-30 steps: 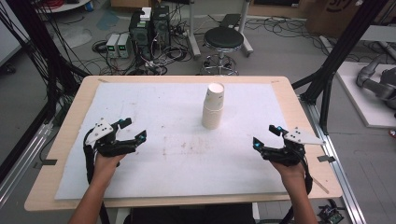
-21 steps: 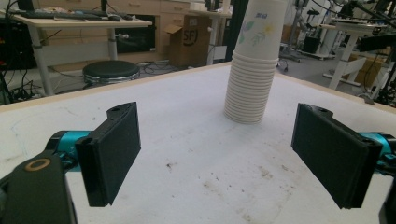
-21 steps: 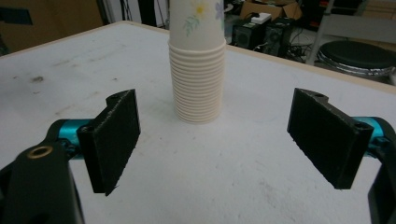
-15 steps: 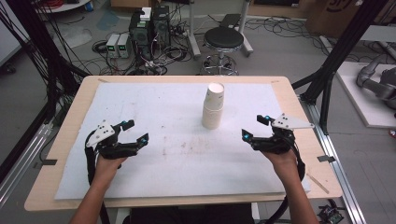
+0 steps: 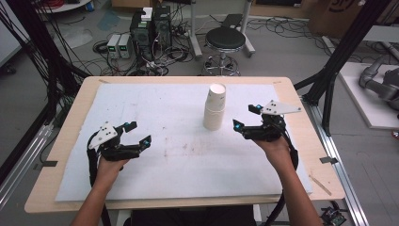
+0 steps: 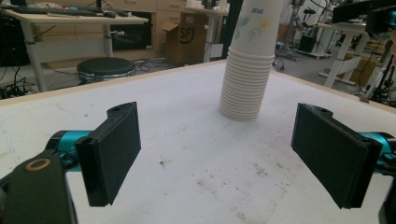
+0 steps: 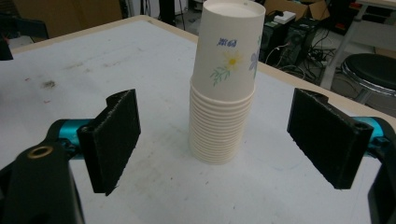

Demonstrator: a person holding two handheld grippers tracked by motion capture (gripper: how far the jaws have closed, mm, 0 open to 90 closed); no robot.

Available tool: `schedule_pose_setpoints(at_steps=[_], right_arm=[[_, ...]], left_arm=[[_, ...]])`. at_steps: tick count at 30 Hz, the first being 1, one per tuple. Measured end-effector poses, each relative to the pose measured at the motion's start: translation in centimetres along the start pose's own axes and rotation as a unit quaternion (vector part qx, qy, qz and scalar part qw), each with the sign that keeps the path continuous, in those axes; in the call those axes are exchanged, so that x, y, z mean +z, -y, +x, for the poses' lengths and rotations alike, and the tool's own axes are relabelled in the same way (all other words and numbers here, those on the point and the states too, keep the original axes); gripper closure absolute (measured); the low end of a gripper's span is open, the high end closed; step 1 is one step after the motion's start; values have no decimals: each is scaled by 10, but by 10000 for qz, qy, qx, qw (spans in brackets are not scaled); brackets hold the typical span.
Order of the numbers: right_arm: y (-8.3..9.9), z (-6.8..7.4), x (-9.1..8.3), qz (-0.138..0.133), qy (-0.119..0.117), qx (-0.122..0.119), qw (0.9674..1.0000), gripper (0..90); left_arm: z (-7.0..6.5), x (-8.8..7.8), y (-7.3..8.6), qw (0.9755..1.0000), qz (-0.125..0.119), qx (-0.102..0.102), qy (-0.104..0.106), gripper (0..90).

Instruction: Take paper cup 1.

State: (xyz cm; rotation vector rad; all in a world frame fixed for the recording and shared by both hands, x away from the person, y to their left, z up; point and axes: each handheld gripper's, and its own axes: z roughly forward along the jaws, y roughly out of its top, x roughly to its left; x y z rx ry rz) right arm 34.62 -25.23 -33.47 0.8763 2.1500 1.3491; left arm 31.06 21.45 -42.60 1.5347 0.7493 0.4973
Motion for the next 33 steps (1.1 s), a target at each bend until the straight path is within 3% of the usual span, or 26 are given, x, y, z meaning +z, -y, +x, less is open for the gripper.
schedule_pose_setpoints(at_steps=[12, 21, 26, 33], right_arm=[[-35, -11, 35, 314, -124, 7, 9994, 174], [-47, -18, 59, 511, -86, 7, 9987, 174], [-56, -24, 80, 750, -165, 104, 9970, 174], [-59, -28, 102, 805, -264, 132, 9963, 175]], left_arm=[[1, 1, 0, 10000, -3, -34, 15, 159], [1, 1, 1, 10000, -10, -44, 30, 160], [1, 2, 0, 10000, -26, -63, 38, 160], [2, 2, 0, 9999, -34, -89, 53, 160]])
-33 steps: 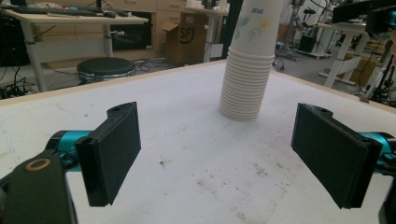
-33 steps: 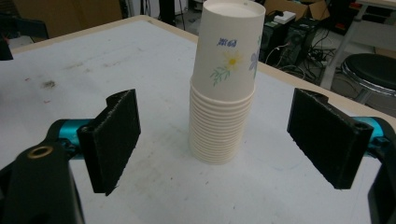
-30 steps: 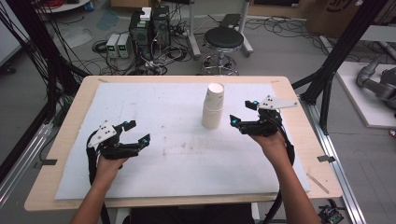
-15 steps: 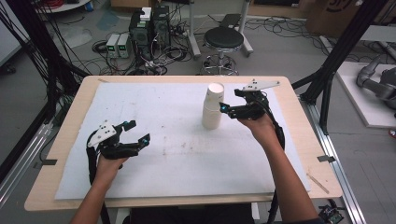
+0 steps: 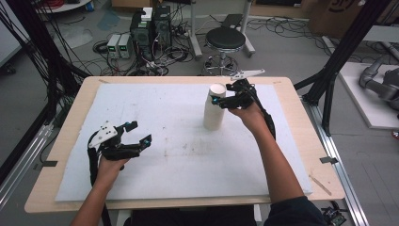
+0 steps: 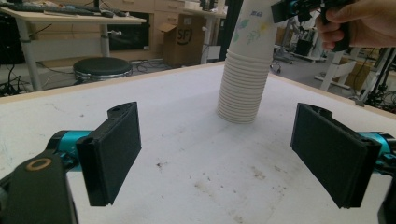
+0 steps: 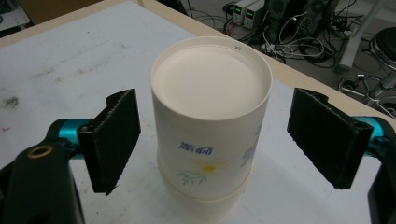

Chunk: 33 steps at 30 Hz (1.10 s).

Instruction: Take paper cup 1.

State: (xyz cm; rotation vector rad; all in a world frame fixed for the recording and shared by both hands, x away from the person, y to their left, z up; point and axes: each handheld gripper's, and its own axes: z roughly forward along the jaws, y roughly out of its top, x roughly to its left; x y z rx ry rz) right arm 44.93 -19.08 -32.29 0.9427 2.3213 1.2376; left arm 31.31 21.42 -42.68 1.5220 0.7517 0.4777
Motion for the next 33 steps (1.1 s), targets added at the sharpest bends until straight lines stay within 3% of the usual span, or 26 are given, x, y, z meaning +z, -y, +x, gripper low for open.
schedule_pose_setpoints(at_steps=[3, 7, 19, 22, 33], right_arm=[[-1, 0, 6, -12, 4, -73, 10000, 191], [-3, -2, 11, 43, -84, -90, 9999, 319], [-6, -3, 7, -89, -200, -97, 9997, 328], [-11, -3, 5, -70, -219, -77, 9997, 328], [-29, 1, -25, -534, -154, -200, 9983, 340]], left_arm=[[0, 0, 0, 10000, 15, -4, -2, 160], [1, 1, 0, 10000, 20, -19, 9, 161], [1, 1, 0, 10000, 14, -31, 30, 163], [0, 1, 0, 10000, 5, -53, 28, 163], [0, 1, 0, 10000, 3, -49, 50, 164]])
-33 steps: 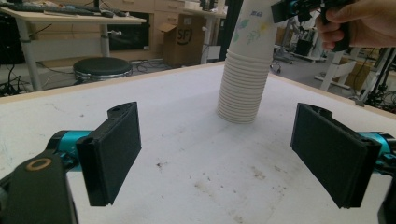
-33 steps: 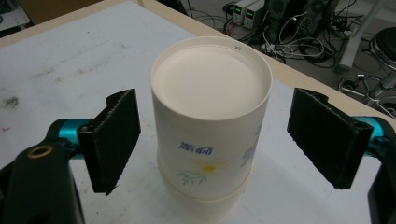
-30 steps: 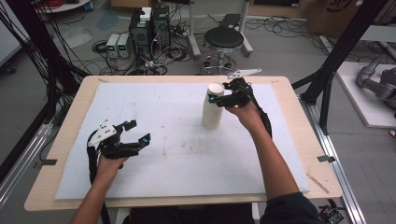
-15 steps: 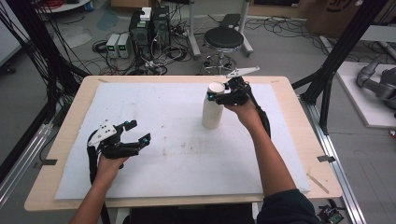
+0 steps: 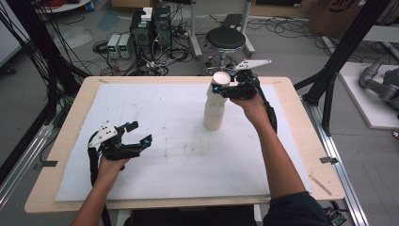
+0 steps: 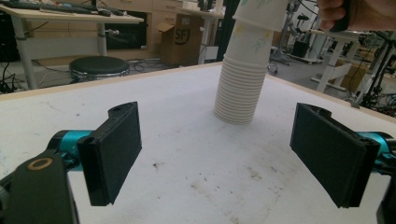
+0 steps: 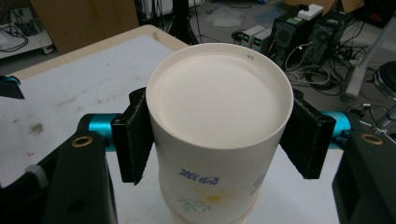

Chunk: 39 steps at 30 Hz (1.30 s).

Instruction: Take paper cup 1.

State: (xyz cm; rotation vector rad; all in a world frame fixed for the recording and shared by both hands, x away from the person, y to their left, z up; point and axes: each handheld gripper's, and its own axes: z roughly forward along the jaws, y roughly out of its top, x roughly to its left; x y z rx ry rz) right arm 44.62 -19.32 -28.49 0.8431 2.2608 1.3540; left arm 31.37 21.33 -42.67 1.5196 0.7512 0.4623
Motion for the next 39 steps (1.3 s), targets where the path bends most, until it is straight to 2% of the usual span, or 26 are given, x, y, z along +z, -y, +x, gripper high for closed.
schedule_pose_setpoints(at_steps=[4, 7, 9, 18, 19, 23, 27, 30, 32, 35, 36, 39], right_arm=[[-10, 3, -14, -168, 24, -129, 9998, 348], [-14, 5, -24, -233, 12, -135, 9996, 354], [-15, 7, -32, -288, 24, -112, 9995, 357], [-10, 21, -67, -464, -8, -336, 9984, 360], [-10, 21, -67, -464, -8, -336, 9984, 360], [0, 27, -79, -425, -42, -408, 9983, 360], [20, 32, -90, -456, -300, -330, 9980, 360], [35, 36, -91, -447, -513, -320, 9972, 360], [43, 39, -92, -469, -642, -335, 9963, 360], [54, 44, -89, -467, -772, -329, 9954, 359], [57, 46, -88, -460, -846, -305, 9949, 358], [62, 51, -85, -470, -913, -327, 9942, 357]], left_arm=[[-1, 1, 0, 10000, 1, -3, 32, 166], [-1, 1, 0, 10000, -7, 1, 57, 168], [-3, 2, 0, 10000, -17, -3, 84, 168], [-4, 2, 0, 9998, -6, 16, 199, 170], [-4, 2, 0, 9998, -6, 16, 199, 170], [-6, 3, -1, 9996, -14, 23, 274, 170], [-11, 5, -1, 9991, -26, 36, 430, 170], [-13, 7, -2, 9987, -9, 70, 503, 170], [-17, 10, -1, 9980, 30, 84, 632, 170], [-19, 12, -1, 9974, 25, 106, 718, 168], [-22, 14, -2, 9966, 17, 128, 815, 167], [-26, 15, -3, 9959, 44, 201, 881, 166]])
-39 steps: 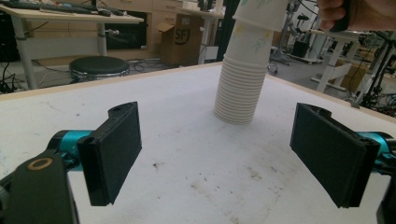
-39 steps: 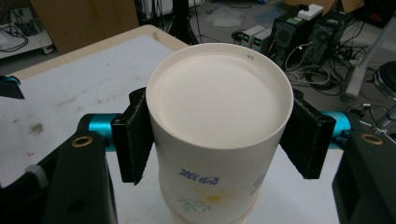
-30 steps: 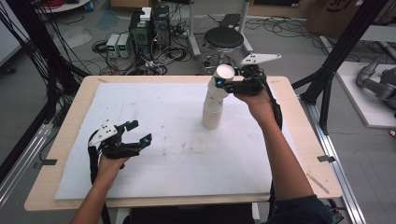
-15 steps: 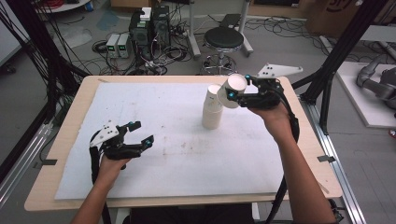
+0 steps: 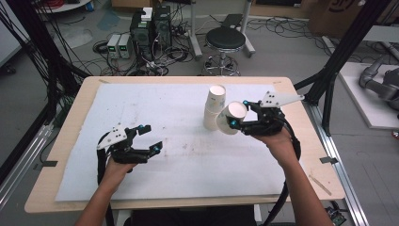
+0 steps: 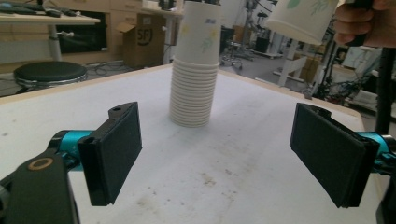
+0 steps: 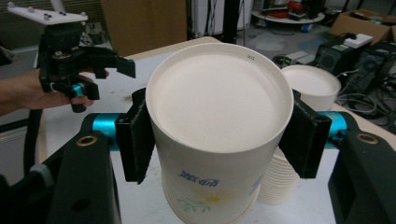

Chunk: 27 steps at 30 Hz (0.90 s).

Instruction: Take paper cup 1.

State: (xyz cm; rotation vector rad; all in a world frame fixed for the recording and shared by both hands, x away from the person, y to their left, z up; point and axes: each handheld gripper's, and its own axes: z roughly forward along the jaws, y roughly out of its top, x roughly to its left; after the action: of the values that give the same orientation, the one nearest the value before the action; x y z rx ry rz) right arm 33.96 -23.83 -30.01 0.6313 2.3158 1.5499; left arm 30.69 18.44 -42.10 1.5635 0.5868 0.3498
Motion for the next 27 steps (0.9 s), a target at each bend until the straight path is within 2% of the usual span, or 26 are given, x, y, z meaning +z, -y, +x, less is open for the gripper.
schedule_pose_setpoints(at_steps=[5, 7, 8, 10, 12, 13, 14, 16, 20, 27], right_arm=[[6, 14, 11, 34, -106, -71, 9999, 358], [9, 22, 19, 106, -225, -98, 9996, 358], [9, 24, 21, 110, -250, -94, 9996, 357], [11, 28, 25, 89, -309, -107, 9994, 356], [12, 29, 26, 99, -336, -102, 9993, 356], [13, 32, 29, 95, -423, -123, 9990, 356], [13, 33, 30, 93, -437, -152, 9989, 356], [14, 34, 31, 133, -472, -124, 9987, 356], [17, 39, 33, 83, -581, -102, 9982, 357], [23, 45, 30, 83, -592, -155, 9981, 357]], left_arm=[[-7, 6, -4, 9999, 29, 47, 119, 165], [-12, 9, -7, 9996, 11, 74, 259, 166], [-12, 9, -7, 9996, 11, 74, 259, 167], [-18, 14, -10, 9990, 30, 197, 404, 166], [-21, 15, -10, 9987, 15, 232, 444, 167], [-25, 19, -10, 9979, 30, 319, 556, 166], [-25, 19, -10, 9979, 30, 319, 556, 166], [-29, 23, -11, 9976, 84, 361, 587, 167], [-34, 29, -13, 9971, 173, 273, 691, 164], [-44, 39, -21, 9958, 193, 411, 790, 157]])
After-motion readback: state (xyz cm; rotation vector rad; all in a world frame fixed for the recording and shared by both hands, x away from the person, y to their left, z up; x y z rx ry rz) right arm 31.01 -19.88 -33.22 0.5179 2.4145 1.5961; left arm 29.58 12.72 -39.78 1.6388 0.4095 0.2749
